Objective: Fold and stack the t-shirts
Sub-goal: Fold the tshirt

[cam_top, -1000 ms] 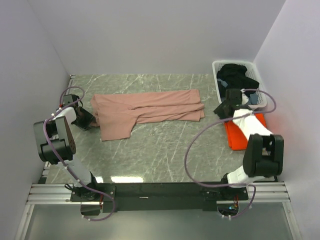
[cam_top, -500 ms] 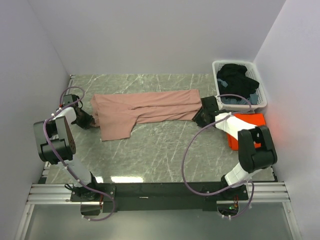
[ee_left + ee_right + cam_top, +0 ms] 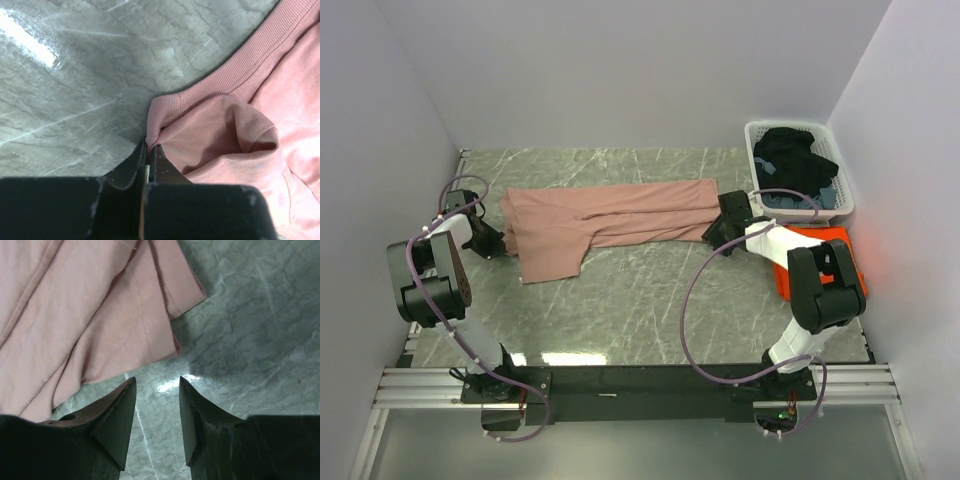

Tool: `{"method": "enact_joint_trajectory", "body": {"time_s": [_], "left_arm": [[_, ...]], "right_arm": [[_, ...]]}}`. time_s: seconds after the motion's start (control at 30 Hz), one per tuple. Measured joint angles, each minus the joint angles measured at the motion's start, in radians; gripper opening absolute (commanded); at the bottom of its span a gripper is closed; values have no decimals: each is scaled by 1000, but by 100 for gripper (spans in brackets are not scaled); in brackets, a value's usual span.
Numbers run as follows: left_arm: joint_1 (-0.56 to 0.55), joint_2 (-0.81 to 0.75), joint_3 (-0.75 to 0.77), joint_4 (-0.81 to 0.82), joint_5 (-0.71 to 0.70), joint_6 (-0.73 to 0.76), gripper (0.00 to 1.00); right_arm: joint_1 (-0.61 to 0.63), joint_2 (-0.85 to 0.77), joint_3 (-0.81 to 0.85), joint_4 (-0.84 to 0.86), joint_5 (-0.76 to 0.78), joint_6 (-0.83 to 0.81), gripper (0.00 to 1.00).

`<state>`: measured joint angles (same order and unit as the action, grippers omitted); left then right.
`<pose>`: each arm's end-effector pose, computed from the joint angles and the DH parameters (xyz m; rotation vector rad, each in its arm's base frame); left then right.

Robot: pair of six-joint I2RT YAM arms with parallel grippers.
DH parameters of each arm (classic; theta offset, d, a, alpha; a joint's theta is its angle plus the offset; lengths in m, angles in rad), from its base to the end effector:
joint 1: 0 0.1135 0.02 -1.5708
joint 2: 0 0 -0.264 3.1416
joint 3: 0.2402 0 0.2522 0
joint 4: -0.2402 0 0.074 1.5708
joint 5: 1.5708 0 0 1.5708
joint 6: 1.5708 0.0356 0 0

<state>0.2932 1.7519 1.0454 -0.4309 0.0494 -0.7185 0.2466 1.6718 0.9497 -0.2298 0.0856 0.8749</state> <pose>0.3249 0.0962 0.1604 -1.3059 2.3881 -0.1922 0.3243 0.0785 0.1701 0.8220 2.4167 0.3414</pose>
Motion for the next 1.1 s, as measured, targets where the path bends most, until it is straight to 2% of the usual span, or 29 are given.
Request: {"method": "enact_joint_trajectory", "body": {"time_s": [0.6, 0.87, 0.93, 1.03, 1.07, 1.1], "left_arm": [[12, 0, 0, -2, -1, 0, 1], [18, 0, 0, -4, -1, 0, 1], [19, 0, 0, -5, -1, 0, 1], [20, 0, 0, -5, -1, 0, 1], [20, 0, 0, -5, -1, 0, 1], [20, 0, 0, -5, -1, 0, 1]], "right_arm": [[3, 58, 14, 20, 39, 69, 47], [3, 61, 14, 30, 57, 78, 45], [3, 65, 14, 32, 58, 80, 42], [3, 69, 15, 38, 61, 84, 32], [3, 72, 15, 39, 61, 84, 24], [3, 74, 15, 40, 62, 84, 20]]}}
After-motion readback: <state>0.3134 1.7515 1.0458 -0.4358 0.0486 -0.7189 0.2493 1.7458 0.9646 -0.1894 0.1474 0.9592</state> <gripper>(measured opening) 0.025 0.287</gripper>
